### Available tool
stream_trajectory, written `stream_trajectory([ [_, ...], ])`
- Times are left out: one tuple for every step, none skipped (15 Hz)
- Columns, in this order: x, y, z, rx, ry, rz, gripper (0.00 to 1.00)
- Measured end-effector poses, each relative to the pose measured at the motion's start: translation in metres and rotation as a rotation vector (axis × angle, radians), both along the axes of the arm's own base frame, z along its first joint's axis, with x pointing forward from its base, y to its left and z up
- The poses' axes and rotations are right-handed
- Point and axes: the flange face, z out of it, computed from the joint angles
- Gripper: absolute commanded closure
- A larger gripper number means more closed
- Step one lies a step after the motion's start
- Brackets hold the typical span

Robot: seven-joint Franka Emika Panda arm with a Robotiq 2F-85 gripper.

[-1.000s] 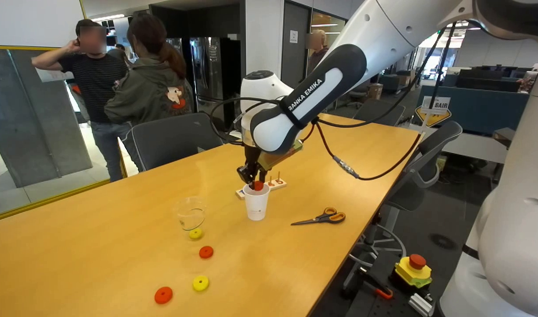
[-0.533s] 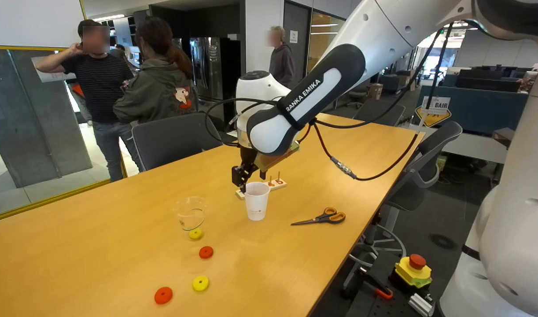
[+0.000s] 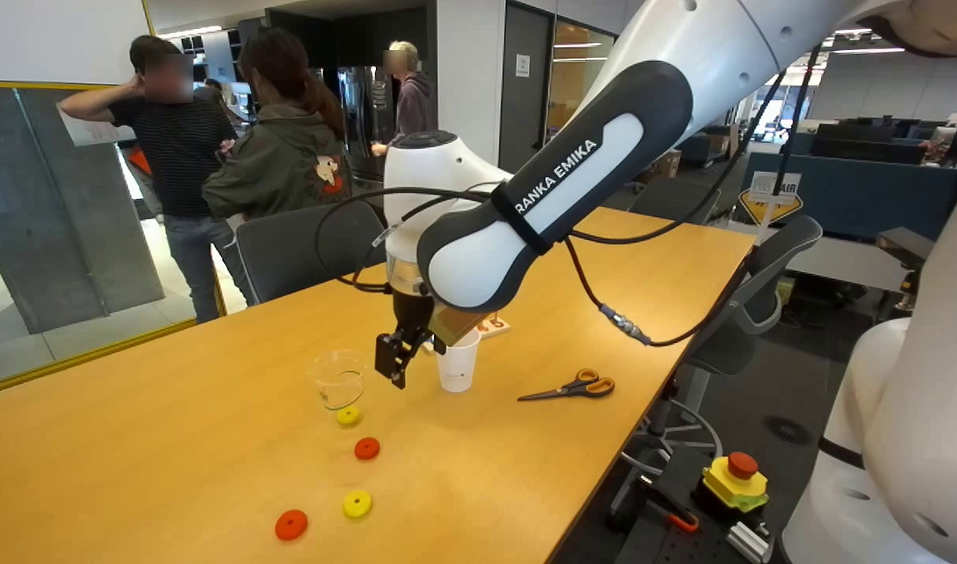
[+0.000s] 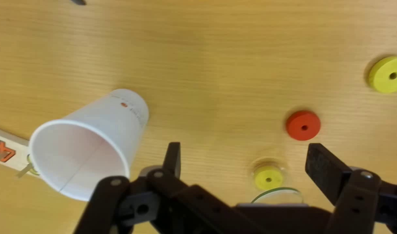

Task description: Put the orange rings inside the white cup, place the yellow rings inside the clear cup

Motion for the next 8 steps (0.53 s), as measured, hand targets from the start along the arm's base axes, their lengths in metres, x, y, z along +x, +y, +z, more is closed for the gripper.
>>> stream_trajectory([
  [-0.007, 0.011, -0.005, 0.005, 0.012, 0.011, 0.00],
  [-0.013, 0.021, -0.010, 0.008, 0.023, 0.020, 0.00],
  [-0.018, 0.029, -0.014, 0.010, 0.033, 0.025, 0.00],
  [-0.021, 0.037, -0.018, 0.012, 0.041, 0.027, 0.00],
  [-0.024, 0.043, -0.022, 0.014, 0.047, 0.028, 0.00],
  [-0.025, 0.048, -0.026, 0.015, 0.054, 0.026, 0.00],
  [-0.025, 0.051, -0.030, 0.016, 0.061, 0.022, 0.00],
  [-0.024, 0.054, -0.035, 0.017, 0.068, 0.017, 0.00],
])
